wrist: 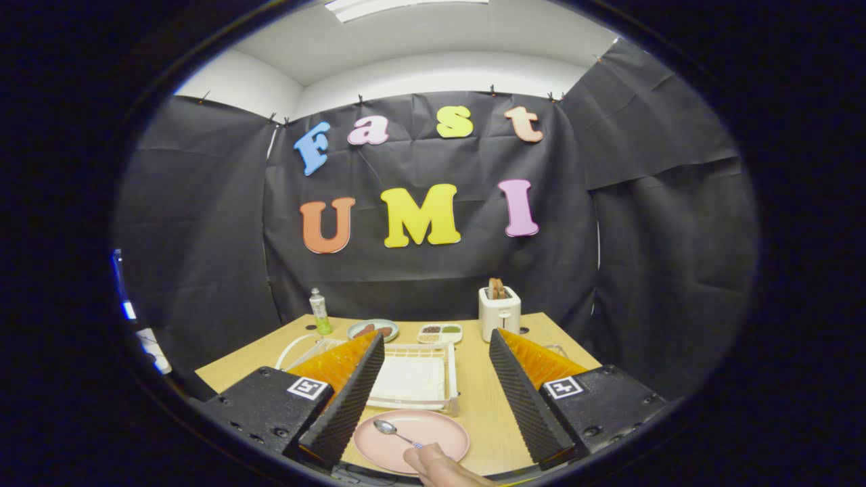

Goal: Take the plate from the dish rack, then take the spoon from the basket and place it into the plate.

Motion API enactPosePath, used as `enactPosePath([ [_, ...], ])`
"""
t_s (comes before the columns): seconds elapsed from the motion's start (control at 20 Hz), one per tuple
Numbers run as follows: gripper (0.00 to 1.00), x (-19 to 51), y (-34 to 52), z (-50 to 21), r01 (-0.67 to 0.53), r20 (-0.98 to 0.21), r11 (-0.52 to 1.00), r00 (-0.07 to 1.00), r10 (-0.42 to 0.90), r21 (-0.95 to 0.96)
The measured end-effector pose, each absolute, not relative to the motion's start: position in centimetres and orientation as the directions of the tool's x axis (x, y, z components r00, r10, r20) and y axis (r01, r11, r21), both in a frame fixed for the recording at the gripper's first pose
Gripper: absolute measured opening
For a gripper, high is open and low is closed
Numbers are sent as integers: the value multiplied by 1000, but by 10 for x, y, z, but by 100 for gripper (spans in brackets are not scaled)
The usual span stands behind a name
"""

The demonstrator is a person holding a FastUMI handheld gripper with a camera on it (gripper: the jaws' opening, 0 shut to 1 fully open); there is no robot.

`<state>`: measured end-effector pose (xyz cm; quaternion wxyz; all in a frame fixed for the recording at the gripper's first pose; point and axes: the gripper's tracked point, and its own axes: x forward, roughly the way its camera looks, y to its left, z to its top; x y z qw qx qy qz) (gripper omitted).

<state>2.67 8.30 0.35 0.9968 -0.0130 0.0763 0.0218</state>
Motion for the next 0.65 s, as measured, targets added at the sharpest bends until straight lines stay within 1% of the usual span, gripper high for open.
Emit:
enactPosePath([
  [0.15,100,28,77,-1,-44,-153,998,988,36,-49],
  [0.65,100,30,59,7,-38,-123,999,992,34,-31],
])
